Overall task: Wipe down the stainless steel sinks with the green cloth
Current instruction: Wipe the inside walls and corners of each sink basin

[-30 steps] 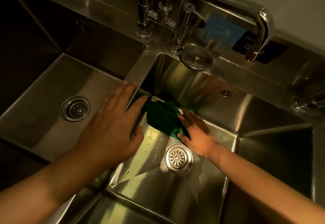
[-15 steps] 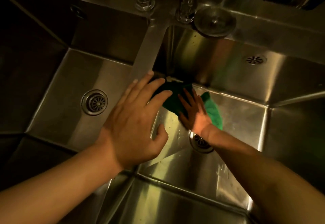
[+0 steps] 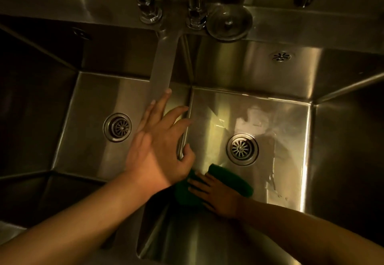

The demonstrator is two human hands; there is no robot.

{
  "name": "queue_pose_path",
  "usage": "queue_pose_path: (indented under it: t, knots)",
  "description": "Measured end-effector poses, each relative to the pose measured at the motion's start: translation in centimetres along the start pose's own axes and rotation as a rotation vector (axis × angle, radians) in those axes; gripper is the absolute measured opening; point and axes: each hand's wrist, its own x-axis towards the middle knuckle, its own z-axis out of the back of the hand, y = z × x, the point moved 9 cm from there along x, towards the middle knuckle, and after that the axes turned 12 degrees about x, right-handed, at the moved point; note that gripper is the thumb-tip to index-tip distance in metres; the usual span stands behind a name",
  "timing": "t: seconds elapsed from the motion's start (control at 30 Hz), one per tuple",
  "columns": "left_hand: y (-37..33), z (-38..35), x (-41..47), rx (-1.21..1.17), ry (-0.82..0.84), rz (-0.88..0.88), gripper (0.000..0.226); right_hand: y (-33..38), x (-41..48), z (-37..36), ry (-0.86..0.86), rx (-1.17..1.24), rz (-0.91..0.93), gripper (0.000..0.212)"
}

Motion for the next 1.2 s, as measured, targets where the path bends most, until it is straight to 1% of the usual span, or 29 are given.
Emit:
queue_pose_path:
  t: [0.07, 0.13, 0.2, 0.23, 0.37, 0.43, 0.5, 0.53, 0.6, 0.7, 0.8, 0.87, 0.97, 1.03, 1.1, 1.2]
  knots:
    - [0.0, 0.0, 0.0, 0.007, 0.004, -0.001, 0.048, -0.2, -0.3, -0.3, 0.051, 0.012, 0.009, 0.071]
    - [0.0, -0.1, -0.1, -0.007, 0.005, 0.000, 0.047, -0.9, -0.2, 0.5, 0.109, 0.009, 0.075, 0.067]
    - [0.1, -0.1, -0.2, -0.015, -0.009, -0.006, 0.046, -1.9, 0.3, 2.0, 0.103, -0.036, 0.142, 0.065]
    - [0.2, -0.1, -0.2, -0.015, -0.015, -0.010, 0.046, -2.8, 0.7, 3.2, 0.085, -0.041, 0.133, 0.064]
    - [-0.3, -0.3, 0.0, 0.036, 0.032, -0.051, 0.043, -7.7, 3.6, 8.8, -0.013, -0.029, -0.034, 0.064]
    - [-0.5, -0.5, -0.2, 0.072, 0.046, -0.074, 0.047, -9.8, 5.2, 11.3, -0.069, 0.003, -0.132, 0.063]
    - [-0.5, -0.4, -0.2, 0.071, 0.025, -0.070, 0.051, -12.3, 6.3, 13.7, -0.127, -0.011, -0.259, 0.062]
    - [-0.4, -0.3, -0.2, 0.063, 0.013, -0.060, 0.050, -13.4, 6.6, 15.0, -0.168, -0.011, -0.298, 0.061]
    - [-0.2, -0.2, -0.1, 0.056, 0.007, -0.039, 0.046, -15.1, 7.0, 17.1, -0.230, -0.010, -0.317, 0.059]
    - [-0.2, -0.2, -0.1, 0.079, 0.022, -0.031, 0.041, -17.9, 6.3, 19.0, -0.209, -0.010, -0.410, 0.063]
    - [-0.3, -0.2, 0.0, 0.082, 0.027, -0.041, 0.039, -19.5, 2.6, 20.2, -0.296, 0.004, -0.501, 0.063]
    - [-0.4, -0.3, 0.0, 0.114, 0.039, -0.057, 0.042, -20.2, -1.0, 20.3, -0.362, 0.045, -0.567, 0.065]
    - [-1.4, -0.6, -0.1, 0.197, 0.069, -0.137, 0.048, -21.3, -6.2, 19.1, -0.406, 0.070, -0.772, 0.066]
    - [-1.9, -0.5, -0.3, 0.190, 0.070, -0.189, 0.047, -21.6, -9.1, 18.1, -0.441, 0.086, -0.861, 0.063]
    - [-2.4, -0.3, -0.6, 0.157, 0.051, -0.227, 0.046, -21.8, -11.5, 17.2, -0.469, 0.117, -0.910, 0.062]
    - [-2.9, 0.0, -0.9, 0.094, 0.012, -0.274, 0.045, -21.7, -14.3, 16.3, -0.506, 0.116, -0.936, 0.063]
